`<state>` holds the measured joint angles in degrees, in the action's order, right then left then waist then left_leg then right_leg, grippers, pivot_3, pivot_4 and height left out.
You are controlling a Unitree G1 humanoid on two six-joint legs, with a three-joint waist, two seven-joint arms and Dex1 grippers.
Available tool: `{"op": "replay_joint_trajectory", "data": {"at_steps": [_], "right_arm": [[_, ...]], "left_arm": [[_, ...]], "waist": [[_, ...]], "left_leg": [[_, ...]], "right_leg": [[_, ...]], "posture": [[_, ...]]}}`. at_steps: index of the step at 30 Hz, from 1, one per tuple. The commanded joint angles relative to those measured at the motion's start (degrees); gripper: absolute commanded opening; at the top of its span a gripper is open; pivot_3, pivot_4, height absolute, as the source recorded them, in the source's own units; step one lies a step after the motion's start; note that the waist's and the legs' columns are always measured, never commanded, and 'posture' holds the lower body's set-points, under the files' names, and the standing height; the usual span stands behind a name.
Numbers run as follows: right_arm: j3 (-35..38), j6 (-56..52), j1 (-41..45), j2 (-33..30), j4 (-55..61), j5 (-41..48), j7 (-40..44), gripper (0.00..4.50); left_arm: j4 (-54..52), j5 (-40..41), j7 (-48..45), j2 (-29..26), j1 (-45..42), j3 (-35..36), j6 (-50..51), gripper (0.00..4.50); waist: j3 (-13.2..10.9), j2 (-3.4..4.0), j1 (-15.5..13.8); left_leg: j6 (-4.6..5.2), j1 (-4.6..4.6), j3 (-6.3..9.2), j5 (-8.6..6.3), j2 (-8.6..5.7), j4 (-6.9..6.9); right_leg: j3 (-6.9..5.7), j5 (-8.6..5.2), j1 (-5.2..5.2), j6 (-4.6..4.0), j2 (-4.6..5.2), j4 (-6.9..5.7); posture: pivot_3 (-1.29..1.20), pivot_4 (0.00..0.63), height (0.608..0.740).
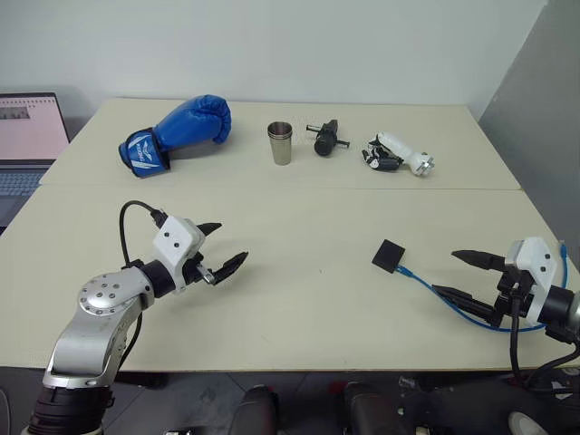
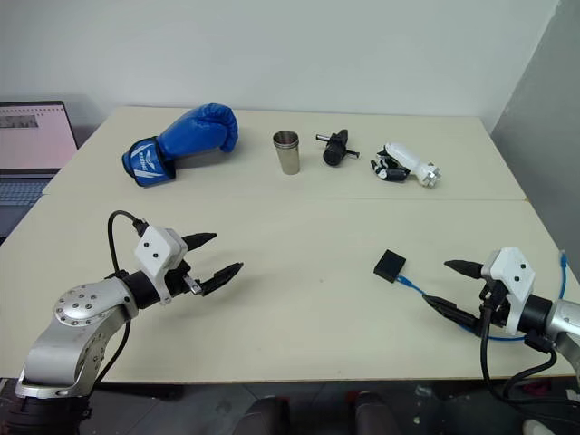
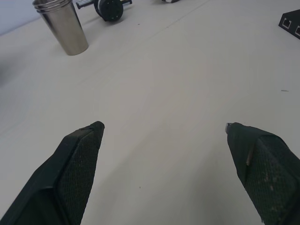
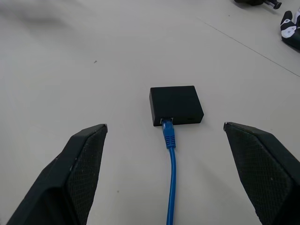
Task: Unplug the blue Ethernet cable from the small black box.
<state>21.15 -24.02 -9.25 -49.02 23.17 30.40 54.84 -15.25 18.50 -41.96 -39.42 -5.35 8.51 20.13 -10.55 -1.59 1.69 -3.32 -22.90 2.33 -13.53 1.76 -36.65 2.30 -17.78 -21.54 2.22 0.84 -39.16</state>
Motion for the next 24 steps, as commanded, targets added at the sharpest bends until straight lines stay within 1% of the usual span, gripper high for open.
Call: {"op": "replay_joint_trajectory", "data": {"at_steps": [1,6,12,18,21,24], "right_arm": [[1.1,1.8,1.0,-0.4,0.0,-0.1,0.7,4.22],[1.6,1.8,0.9,-0.6,-0.2,-0.1,0.9,4.22],[2.2,1.3,0.4,-0.8,0.5,0.2,0.8,4.22],[2.5,-0.3,-0.6,-0.7,2.6,1.2,0.0,4.22],[2.4,-1.5,-0.6,-0.7,3.3,1.4,-0.7,4.22],[0.7,-3.9,0.4,-0.6,3.5,1.1,-2.3,4.22]], "left_arm": [[-2.6,1.9,-1.4,-0.6,0.3,2.2,-1.0,4.44],[-3.7,1.3,-0.8,-0.8,1.6,2.4,-0.6,4.44],[-4.7,3.9,-3.5,-2.9,1.9,2.3,4.0,4.44],[-4.6,6.7,-8.6,-4.3,1.1,4.1,0.6,4.44],[-6.2,8.2,-10.7,-5.7,1.1,4.3,1.1,4.44],[-9.1,10.9,-14.7,-8.6,1.5,3.4,3.9,4.44]], "waist": [[0.0,0.0,0.0],[0.0,0.0,0.0],[0.0,0.0,0.0],[0.0,0.0,0.0],[0.0,0.0,0.0],[0.0,0.0,0.0]], "left_leg": [[0.0,0.0,0.0,0.0,0.0,0.0],[0.0,0.01,-0.02,0.0,-0.02,0.0],[0.0,0.01,-0.01,0.0,-0.01,0.0],[0.0,0.01,-0.01,0.0,-0.01,-0.01],[0.0,0.02,-0.01,0.0,-0.01,-0.01],[0.0,0.02,-0.02,0.0,-0.01,-0.01]], "right_leg": [[0.0,0.01,0.02,0.01,0.0,0.03],[0.01,0.13,0.06,-0.12,0.03,0.1],[0.0,0.13,0.07,-0.11,0.03,0.1],[0.0,0.13,0.08,-0.12,0.03,0.1],[-0.01,0.13,0.08,-0.12,0.03,0.1],[0.0,0.13,0.08,-0.11,0.03,0.1]], "posture": [[0.0,0.15,0.74],[0.0,0.15,0.74],[0.0,0.15,0.74],[0.0,0.15,0.74],[0.0,0.15,0.74],[0.0,0.15,0.74]]}}
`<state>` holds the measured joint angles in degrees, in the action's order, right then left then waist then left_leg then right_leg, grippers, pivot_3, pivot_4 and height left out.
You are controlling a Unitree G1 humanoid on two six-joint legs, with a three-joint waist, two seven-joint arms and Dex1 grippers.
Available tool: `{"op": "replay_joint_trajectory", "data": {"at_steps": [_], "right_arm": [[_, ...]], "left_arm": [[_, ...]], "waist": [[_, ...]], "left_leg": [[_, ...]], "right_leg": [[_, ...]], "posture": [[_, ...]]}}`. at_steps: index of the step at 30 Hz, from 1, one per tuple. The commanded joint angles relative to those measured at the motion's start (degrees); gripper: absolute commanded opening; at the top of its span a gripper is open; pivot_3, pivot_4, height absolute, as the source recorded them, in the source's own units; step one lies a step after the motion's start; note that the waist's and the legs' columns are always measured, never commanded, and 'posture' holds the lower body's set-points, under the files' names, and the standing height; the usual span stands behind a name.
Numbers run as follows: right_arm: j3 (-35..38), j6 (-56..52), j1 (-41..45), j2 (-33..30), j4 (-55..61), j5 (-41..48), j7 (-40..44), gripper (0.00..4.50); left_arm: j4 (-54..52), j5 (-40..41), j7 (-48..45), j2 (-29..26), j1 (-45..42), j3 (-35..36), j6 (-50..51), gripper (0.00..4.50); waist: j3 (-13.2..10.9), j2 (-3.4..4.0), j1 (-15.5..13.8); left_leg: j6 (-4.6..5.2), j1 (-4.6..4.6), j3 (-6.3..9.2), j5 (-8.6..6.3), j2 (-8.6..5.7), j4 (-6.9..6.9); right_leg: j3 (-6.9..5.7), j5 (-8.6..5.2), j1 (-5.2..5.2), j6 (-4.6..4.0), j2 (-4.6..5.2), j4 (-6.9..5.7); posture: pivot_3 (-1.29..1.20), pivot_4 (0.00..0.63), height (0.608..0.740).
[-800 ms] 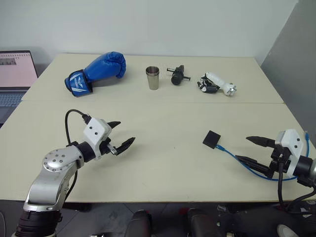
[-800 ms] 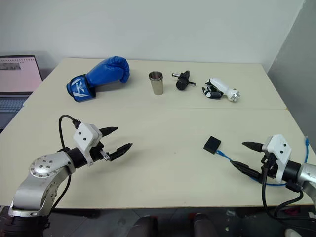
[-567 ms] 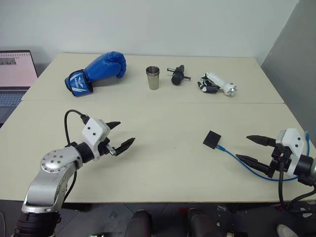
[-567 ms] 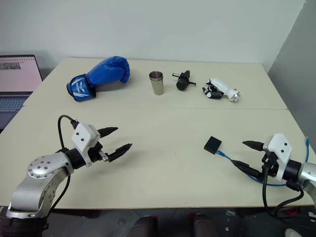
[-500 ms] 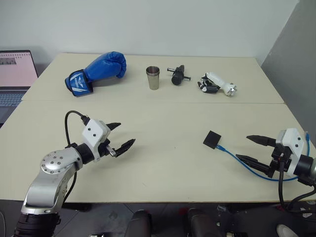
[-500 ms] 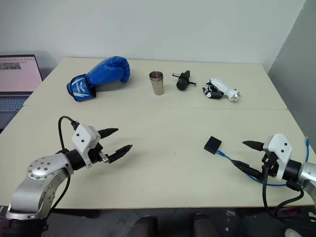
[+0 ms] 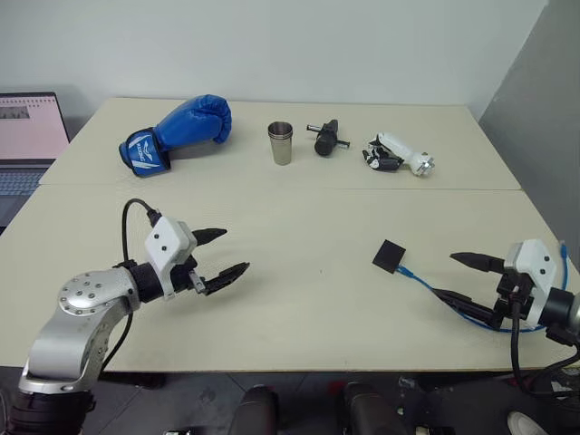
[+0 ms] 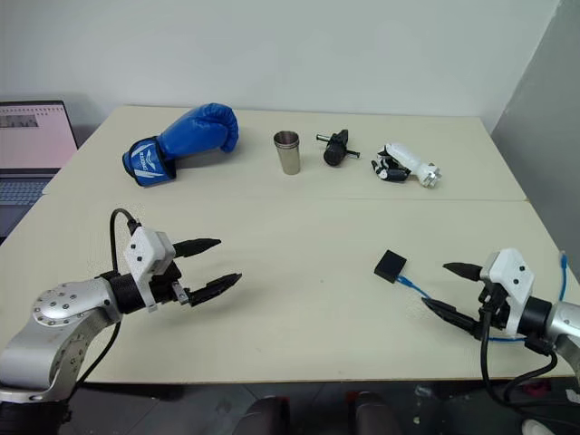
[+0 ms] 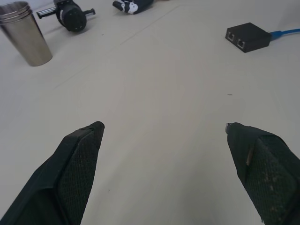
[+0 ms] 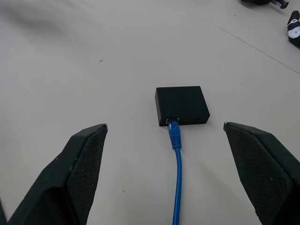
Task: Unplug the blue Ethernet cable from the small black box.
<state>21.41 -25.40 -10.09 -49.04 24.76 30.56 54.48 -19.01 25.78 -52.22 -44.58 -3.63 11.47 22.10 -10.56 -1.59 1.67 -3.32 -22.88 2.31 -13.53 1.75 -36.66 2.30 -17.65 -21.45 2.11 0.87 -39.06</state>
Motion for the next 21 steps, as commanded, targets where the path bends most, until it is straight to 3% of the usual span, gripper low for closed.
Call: {"op": "replay_joint_trajectory", "data": {"at_steps": [1,5,12,21], "right_arm": [[-0.2,-3.3,1.7,-0.4,1.9,0.6,-2.7,4.22],[-5.7,-6.4,5.8,-0.5,-0.1,-2.6,-5.8,4.22],[-15.6,-4.7,13.9,1.6,-10.1,-8.6,-6.6,4.22],[-20.5,-0.7,20.8,5.7,-20.8,-13.8,-6.9,4.22]], "left_arm": [[-6.3,4.3,-5.7,-4.5,0.0,0.1,2.5,4.44],[-9.4,6.6,-9.6,-7.3,-0.4,-1.5,4.1,4.44],[-10.6,7.8,-11.8,-7.5,-1.8,-4.7,5.5,4.44],[-13.7,10.1,-14.2,-8.0,1.1,-4.8,5.8,4.44]], "waist": [[0.0,-0.01,0.0],[0.0,0.01,0.1],[0.0,0.03,0.0],[-0.1,0.16,0.1]], "left_leg": [[0.0,-0.01,0.01,0.0,0.0,0.0],[0.0,0.02,-0.03,0.0,0.01,0.0],[0.0,0.0,-0.02,0.0,0.0,-0.01],[0.01,-0.02,-0.11,0.0,0.01,-0.01]], "right_leg": [[0.0,0.0,0.0,-0.01,0.0,0.01],[0.02,0.0,-0.01,0.0,0.0,0.01],[0.02,0.01,-0.01,0.0,-0.02,0.02],[0.04,0.05,-0.09,-0.05,-0.02,0.01]], "posture": [[0.0,0.15,0.74],[0.0,0.15,0.74],[0.0,0.15,0.74],[0.0,0.15,0.74]]}}
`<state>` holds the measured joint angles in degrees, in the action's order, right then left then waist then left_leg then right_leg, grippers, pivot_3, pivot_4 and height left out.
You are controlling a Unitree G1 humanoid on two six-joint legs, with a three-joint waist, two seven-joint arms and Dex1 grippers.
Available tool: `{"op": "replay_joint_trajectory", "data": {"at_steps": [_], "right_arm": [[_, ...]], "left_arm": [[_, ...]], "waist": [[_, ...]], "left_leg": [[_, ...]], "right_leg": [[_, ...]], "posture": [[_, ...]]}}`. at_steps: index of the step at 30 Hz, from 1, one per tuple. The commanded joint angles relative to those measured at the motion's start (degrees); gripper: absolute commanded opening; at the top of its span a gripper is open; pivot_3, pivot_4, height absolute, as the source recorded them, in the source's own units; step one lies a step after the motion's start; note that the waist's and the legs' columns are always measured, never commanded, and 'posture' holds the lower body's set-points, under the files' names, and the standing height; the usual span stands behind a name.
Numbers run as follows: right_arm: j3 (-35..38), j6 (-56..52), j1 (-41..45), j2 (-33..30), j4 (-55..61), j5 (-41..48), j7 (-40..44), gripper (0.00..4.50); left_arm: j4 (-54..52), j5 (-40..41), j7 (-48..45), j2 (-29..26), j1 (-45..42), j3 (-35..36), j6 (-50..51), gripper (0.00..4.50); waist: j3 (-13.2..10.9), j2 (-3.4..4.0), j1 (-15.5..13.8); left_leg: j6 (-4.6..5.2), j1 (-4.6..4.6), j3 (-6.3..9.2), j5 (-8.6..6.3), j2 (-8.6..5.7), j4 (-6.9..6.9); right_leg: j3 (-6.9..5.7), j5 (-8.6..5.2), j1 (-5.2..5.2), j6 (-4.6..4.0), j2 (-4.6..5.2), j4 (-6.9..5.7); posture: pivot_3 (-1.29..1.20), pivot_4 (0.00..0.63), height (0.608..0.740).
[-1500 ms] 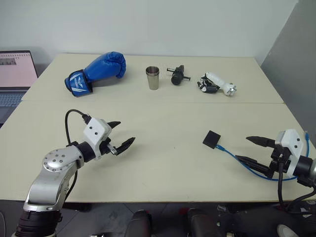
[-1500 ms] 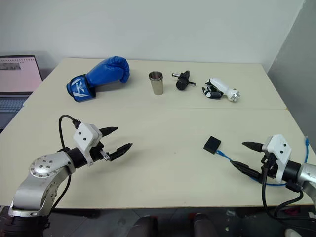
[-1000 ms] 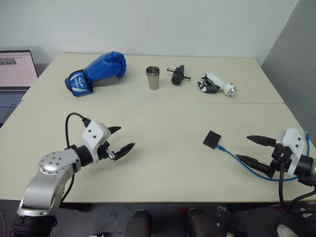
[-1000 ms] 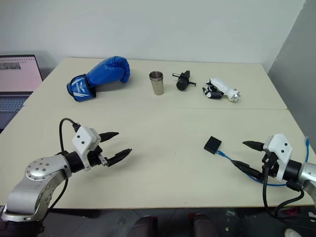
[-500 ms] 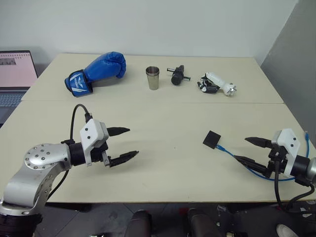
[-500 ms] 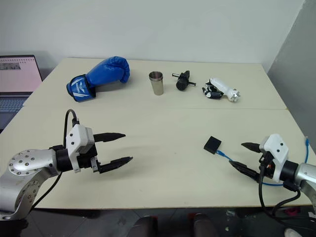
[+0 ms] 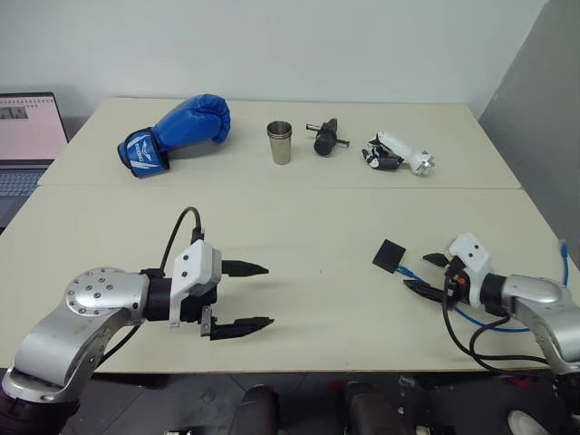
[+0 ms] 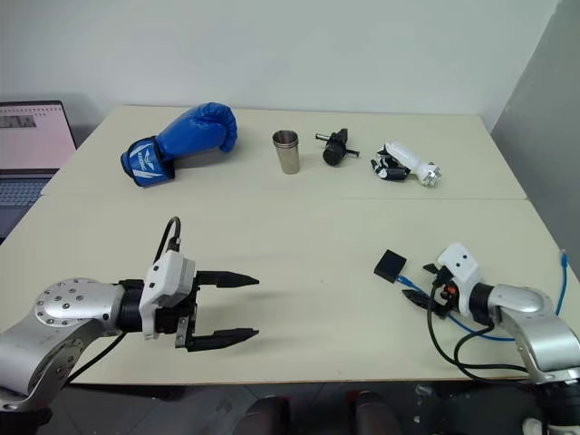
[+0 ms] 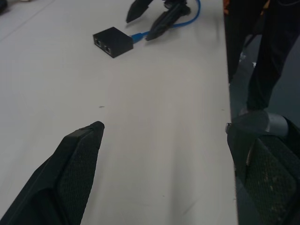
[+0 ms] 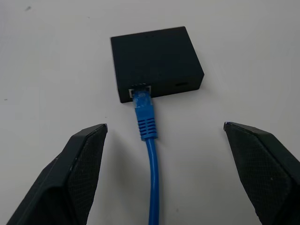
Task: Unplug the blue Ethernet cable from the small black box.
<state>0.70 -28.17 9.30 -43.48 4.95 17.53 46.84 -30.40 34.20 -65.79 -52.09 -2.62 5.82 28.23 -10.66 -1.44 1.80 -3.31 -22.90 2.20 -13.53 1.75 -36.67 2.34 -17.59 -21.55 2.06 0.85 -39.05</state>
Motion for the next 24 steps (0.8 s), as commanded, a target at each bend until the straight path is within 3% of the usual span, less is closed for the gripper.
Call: {"op": "replay_joint_trajectory", "data": {"at_steps": [1,6,9,24], "right_arm": [[0.0,2.7,1.9,0.2,-1.9,-1.1,1.1,4.22],[-1.4,4.9,3.9,0.6,-5.5,-2.8,2.1,4.22],[-2.3,6.6,4.6,0.1,-6.9,-4.0,3.4,3.77],[-4.9,11.3,4.9,-0.3,-7.7,-8.0,6.2,0.13]], "left_arm": [[-2.3,1.7,-0.8,-0.5,0.0,0.7,-0.5,4.44],[-2.0,1.3,-1.9,-0.2,-1.0,-0.6,-1.6,4.44],[-1.4,1.0,-2.8,-0.1,-2.3,-1.6,-2.2,4.5],[2.1,0.6,-4.9,0.8,-6.9,-4.2,-2.9,4.5]], "waist": [[0.0,0.01,0.0],[0.0,0.01,0.0],[0.0,0.01,0.0],[0.0,0.01,0.0]], "left_leg": [[0.0,0.0,0.01,0.0,0.0,0.0],[0.0,0.01,-0.01,0.0,-0.01,-0.01],[0.0,0.02,0.0,0.0,0.0,-0.01],[0.0,0.08,0.01,0.0,-0.02,-0.07]], "right_leg": [[0.0,0.0,0.0,0.0,0.0,0.0],[-0.02,0.0,0.02,0.0,0.0,0.0],[-0.02,0.0,0.02,0.0,0.0,0.0],[-0.06,0.03,0.11,0.06,-0.01,-0.02]], "posture": [[0.0,0.15,0.74],[0.0,0.15,0.74],[0.0,0.15,0.74],[0.0,0.15,0.74]]}}
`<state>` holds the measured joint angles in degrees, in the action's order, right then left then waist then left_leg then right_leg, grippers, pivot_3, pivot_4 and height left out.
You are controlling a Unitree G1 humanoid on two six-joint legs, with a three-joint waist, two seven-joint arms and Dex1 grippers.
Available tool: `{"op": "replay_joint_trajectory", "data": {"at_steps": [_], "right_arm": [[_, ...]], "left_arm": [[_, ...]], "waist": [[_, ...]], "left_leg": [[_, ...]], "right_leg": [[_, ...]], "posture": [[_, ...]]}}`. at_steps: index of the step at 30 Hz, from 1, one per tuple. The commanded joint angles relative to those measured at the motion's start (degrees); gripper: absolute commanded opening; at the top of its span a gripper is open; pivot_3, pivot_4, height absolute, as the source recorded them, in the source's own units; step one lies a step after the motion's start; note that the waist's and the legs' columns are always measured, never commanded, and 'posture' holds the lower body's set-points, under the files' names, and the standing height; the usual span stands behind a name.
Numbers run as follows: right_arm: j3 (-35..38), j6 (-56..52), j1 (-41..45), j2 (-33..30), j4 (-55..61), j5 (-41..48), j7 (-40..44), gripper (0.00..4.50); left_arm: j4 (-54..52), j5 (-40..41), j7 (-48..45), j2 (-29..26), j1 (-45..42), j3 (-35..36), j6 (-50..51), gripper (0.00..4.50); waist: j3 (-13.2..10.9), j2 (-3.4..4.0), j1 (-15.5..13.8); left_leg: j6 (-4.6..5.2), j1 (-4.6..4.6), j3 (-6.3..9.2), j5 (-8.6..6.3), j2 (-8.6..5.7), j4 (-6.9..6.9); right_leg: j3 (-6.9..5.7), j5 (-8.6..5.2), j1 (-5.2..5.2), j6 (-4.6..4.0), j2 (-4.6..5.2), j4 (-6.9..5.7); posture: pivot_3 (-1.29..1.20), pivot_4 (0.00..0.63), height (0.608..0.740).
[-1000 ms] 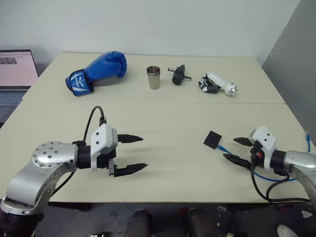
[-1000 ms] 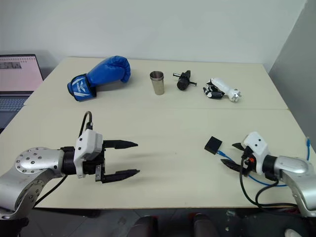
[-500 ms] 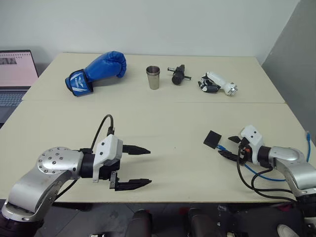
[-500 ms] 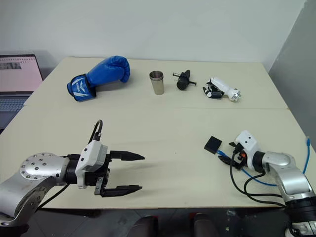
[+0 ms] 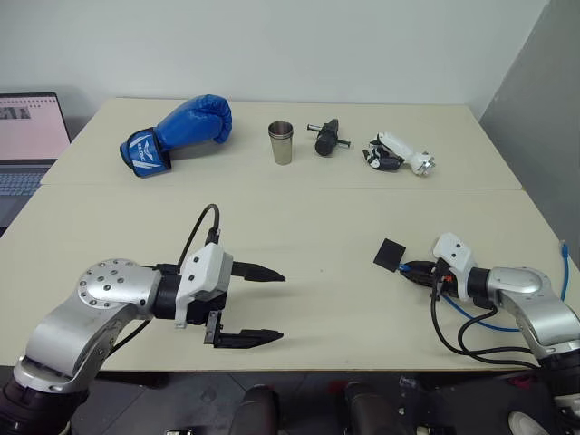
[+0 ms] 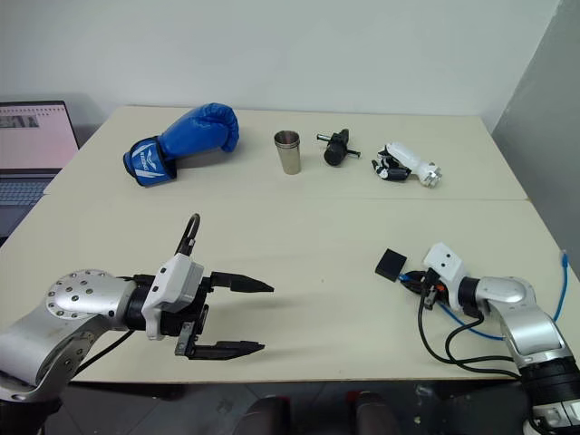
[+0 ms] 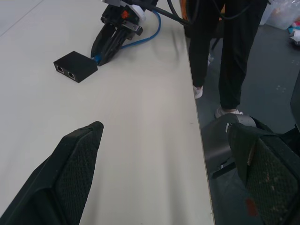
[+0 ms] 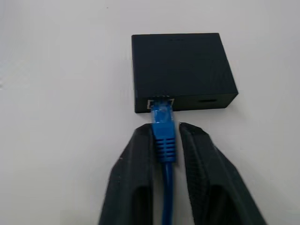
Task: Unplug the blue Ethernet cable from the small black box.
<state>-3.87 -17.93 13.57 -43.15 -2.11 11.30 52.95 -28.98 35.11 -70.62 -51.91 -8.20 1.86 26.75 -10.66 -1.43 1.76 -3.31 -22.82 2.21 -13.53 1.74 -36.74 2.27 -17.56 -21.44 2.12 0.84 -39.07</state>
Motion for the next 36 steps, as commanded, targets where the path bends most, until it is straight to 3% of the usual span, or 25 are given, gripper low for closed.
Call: {"op": "replay_joint_trajectory", "data": {"at_steps": [1,18,24,36], "right_arm": [[-0.3,1.4,0.7,-0.6,-0.7,-1.9,0.2,0.11],[-0.6,4.4,4.5,0.5,3.3,-3.1,1.7,0.12],[-2.4,5.4,8.3,1.5,8.5,-4.0,1.4,0.12],[-11.2,25.3,21.2,6.2,6.0,-14.7,0.4,0.12]], "left_arm": [[1.0,-0.6,-0.1,0.8,-1.4,-0.3,-1.8,4.5],[11.9,-2.5,0.7,3.5,-7.7,1.4,-6.6,4.5],[14.7,-2.7,8.1,7.3,-10.2,3.7,-5.2,4.5],[18.7,16.9,14.2,8.2,-13.7,11.0,21.2,4.5]], "waist": [[0.0,0.0,0.0],[0.0,0.01,0.0],[0.0,0.03,0.0],[0.0,0.03,-0.1]], "left_leg": [[0.0,0.0,0.0,0.0,0.0,-0.01],[0.0,-0.05,-0.04,0.0,0.0,-0.03],[0.0,-0.06,-0.02,0.0,-0.01,-0.04],[0.0,-0.11,0.07,0.0,0.0,-0.1]], "right_leg": [[0.0,0.0,0.0,0.01,0.0,0.0],[0.0,0.01,-0.07,0.0,0.0,-0.02],[0.0,0.02,-0.07,0.0,0.0,-0.03],[-0.07,0.02,-0.11,0.0,0.0,-0.05]], "posture": [[0.0,0.15,0.74],[0.0,0.15,0.74],[0.0,0.15,0.74],[0.0,0.15,0.74]]}}
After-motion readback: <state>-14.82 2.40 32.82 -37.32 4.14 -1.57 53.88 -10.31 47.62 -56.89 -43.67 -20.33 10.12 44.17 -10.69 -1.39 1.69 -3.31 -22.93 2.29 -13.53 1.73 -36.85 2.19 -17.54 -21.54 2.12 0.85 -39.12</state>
